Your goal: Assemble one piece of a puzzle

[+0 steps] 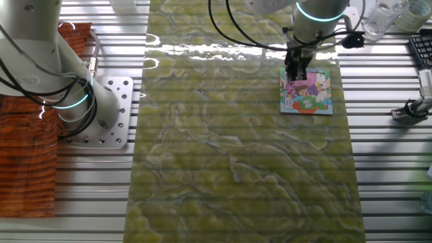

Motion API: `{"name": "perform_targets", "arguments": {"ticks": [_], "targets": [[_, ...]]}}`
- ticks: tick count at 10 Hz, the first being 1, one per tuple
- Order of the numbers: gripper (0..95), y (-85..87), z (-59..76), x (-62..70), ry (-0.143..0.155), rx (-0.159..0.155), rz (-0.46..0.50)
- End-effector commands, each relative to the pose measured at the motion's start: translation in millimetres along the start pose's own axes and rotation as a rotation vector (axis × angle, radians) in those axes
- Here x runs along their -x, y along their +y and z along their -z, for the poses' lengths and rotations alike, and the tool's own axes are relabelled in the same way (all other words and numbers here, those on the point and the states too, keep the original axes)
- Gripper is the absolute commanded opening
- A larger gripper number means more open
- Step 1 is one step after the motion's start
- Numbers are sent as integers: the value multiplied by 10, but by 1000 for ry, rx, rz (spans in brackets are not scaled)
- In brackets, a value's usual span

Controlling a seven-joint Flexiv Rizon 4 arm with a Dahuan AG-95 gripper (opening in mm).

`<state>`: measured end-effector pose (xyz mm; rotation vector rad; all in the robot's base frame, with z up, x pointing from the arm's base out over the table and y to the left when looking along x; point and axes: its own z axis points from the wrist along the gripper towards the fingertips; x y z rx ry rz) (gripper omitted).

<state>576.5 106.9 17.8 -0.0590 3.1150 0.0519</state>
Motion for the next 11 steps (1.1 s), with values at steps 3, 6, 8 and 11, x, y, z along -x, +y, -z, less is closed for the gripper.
{"name": "perform_targets", "arguments": {"ticks": [3,6,8,11], "targets": [[0,-14,-57,-7,-9,-6,4],[0,-10,-56,12,-8,-6,5],[0,-8,-35,72,-12,-20,23],[0,-8,-42,92,-12,-19,38]]}}
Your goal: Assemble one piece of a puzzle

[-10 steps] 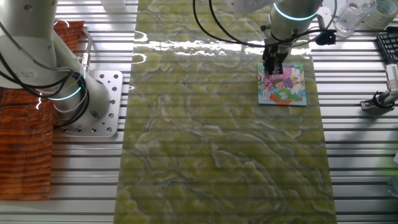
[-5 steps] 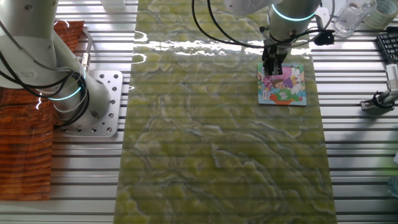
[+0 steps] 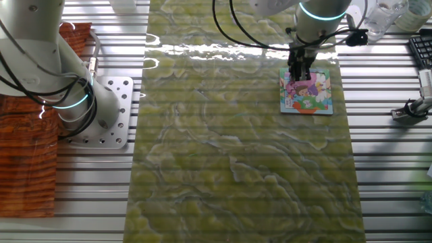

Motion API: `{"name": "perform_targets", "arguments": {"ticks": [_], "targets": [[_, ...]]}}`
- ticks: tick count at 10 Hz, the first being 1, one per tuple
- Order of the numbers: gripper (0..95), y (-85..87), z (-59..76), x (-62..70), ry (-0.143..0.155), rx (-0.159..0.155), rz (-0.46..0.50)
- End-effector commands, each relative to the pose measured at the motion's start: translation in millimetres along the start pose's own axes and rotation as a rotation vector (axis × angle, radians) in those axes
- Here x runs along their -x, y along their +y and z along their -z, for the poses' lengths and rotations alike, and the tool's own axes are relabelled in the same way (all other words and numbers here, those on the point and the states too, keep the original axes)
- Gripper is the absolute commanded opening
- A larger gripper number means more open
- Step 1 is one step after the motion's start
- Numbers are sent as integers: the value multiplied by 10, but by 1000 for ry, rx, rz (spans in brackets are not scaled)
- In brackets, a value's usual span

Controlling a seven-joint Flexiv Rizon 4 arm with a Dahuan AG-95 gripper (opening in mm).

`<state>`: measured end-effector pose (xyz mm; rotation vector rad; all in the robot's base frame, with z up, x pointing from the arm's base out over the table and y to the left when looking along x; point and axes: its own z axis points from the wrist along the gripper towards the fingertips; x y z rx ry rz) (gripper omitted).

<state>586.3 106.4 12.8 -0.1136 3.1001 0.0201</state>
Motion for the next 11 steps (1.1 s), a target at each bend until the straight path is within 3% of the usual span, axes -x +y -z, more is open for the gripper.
{"name": "perform_targets", "arguments": {"ticks": [1,4,6,11], "targets": [[0,2,10,-4,2,2,5],[0,24,69,44,4,16,3],[0,50,207,61,35,6,14],[0,-85,208,-119,97,12,57]]}}
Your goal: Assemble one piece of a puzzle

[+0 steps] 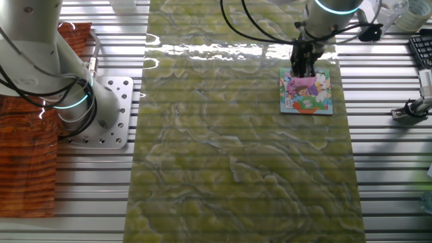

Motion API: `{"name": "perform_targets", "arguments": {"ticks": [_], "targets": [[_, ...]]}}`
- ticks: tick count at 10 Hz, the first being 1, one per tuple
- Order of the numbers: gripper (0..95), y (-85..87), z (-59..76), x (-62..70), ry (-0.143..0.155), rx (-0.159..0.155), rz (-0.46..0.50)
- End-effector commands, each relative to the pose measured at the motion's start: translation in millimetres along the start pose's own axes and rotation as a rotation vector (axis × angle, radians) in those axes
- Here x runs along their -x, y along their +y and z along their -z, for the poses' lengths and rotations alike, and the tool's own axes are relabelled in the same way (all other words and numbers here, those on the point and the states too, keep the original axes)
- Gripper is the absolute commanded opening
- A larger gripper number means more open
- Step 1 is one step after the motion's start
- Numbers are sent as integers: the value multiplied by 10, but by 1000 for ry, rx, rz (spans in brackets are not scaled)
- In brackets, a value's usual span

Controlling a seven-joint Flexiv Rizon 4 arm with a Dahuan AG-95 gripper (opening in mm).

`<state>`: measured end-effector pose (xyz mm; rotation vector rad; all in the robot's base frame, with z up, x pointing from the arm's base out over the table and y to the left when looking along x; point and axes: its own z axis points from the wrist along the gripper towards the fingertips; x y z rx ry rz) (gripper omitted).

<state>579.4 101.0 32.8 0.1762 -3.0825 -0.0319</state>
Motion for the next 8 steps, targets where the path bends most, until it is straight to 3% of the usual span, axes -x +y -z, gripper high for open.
{"name": "perform_targets", "arguments": {"ticks": [1,5,6,7,8], "targets": [[0,-63,3,-89,7,-1,26],[0,-111,-8,-161,0,-13,64],[380,-111,-12,-160,-8,-14,75],[380,-112,-12,-160,-21,-17,72],[760,-120,-10,-164,-47,-25,66]]}}
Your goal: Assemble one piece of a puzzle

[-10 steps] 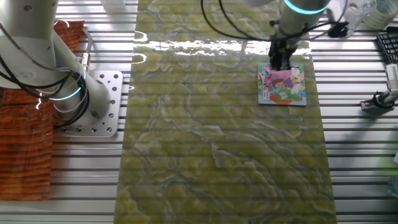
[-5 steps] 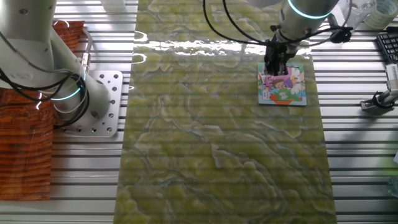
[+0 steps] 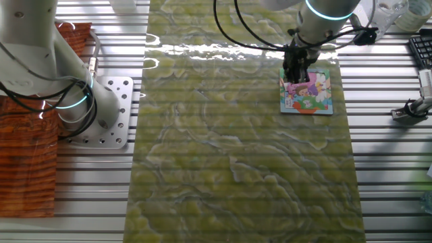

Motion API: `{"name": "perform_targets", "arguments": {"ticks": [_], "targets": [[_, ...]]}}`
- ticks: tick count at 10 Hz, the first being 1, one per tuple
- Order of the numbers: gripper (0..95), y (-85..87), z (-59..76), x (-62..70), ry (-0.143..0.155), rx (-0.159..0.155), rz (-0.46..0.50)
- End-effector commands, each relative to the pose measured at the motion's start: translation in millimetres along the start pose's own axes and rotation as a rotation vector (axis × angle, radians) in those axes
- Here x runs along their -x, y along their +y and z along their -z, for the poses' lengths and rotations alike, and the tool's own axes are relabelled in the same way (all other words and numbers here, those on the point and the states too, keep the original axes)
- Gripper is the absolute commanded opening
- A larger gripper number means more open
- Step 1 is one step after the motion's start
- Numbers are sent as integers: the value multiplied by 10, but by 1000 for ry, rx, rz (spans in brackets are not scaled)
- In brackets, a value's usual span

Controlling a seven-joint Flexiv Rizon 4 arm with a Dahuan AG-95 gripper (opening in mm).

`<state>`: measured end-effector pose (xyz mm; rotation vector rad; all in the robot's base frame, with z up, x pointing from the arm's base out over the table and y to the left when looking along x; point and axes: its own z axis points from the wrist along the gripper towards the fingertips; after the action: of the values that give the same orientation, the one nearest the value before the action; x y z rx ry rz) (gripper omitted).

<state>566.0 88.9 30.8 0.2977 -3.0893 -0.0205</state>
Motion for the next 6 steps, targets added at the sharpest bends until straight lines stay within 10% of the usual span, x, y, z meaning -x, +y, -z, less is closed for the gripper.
{"name": "perform_targets", "arguments": {"ticks": [1,6], "targets": [[950,-18,11,-17,-51,-19,-29],[950,-63,17,150,-75,-26,-99]]}}
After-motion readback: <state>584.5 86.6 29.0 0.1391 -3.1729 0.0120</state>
